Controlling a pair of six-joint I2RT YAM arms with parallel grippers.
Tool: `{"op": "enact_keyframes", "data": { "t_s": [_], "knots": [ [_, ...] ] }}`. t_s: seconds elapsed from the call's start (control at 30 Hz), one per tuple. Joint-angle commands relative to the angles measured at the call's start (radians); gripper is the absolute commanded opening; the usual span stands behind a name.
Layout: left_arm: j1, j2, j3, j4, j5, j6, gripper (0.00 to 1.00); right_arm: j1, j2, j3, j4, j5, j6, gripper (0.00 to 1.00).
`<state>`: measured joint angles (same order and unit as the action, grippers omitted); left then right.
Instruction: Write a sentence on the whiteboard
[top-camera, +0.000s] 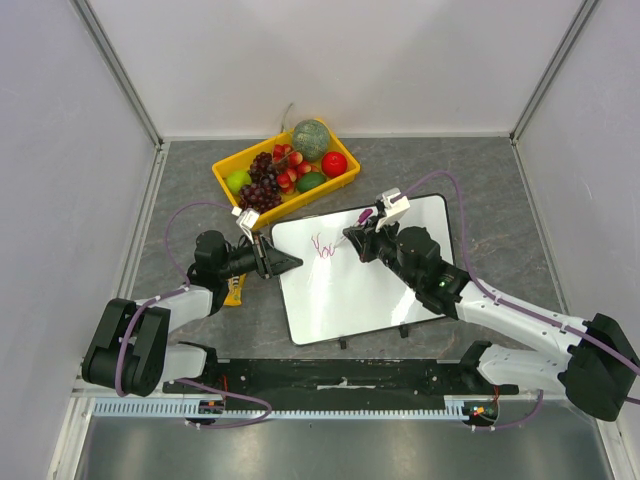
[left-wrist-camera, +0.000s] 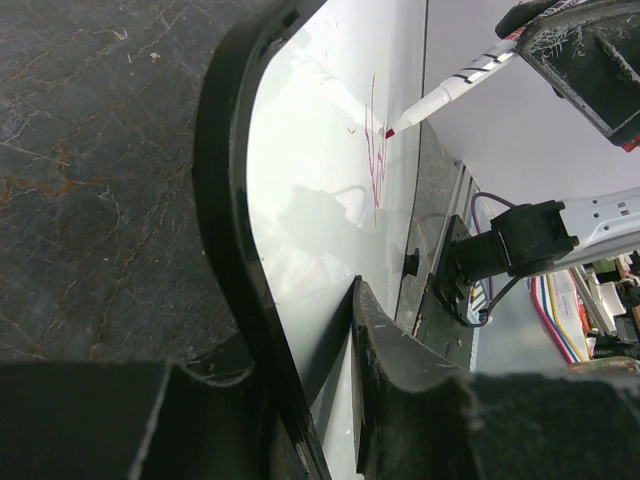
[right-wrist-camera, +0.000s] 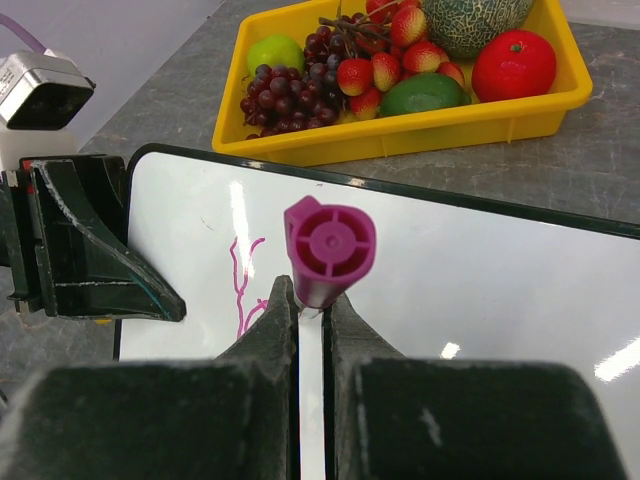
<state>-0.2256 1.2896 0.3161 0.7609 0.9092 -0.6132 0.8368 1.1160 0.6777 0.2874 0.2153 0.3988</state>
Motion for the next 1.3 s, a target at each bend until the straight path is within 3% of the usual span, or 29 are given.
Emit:
{"op": "enact_keyframes", "data": {
  "t_s": [0.0,0.83,1.27],
  "knots": [
    [-0.018,0.02,-0.014,-0.067,-0.043,0.187,0.02,-0.008,0.01,0.002,-0.047,0.026,-0.035,0.0],
    [-0.018,0.024,-0.012,-0.066,-0.041,0.19,0.02,-0.008,-0.025,-0.067,-0.063,-0.019,-0.02,0.0],
    [-0.018,0.022,-0.014,-0.066,-0.043,0.188,0.02,-0.008,-0.094,-0.02,-0.056,-0.028,-0.002,0.0]
  ]
}}
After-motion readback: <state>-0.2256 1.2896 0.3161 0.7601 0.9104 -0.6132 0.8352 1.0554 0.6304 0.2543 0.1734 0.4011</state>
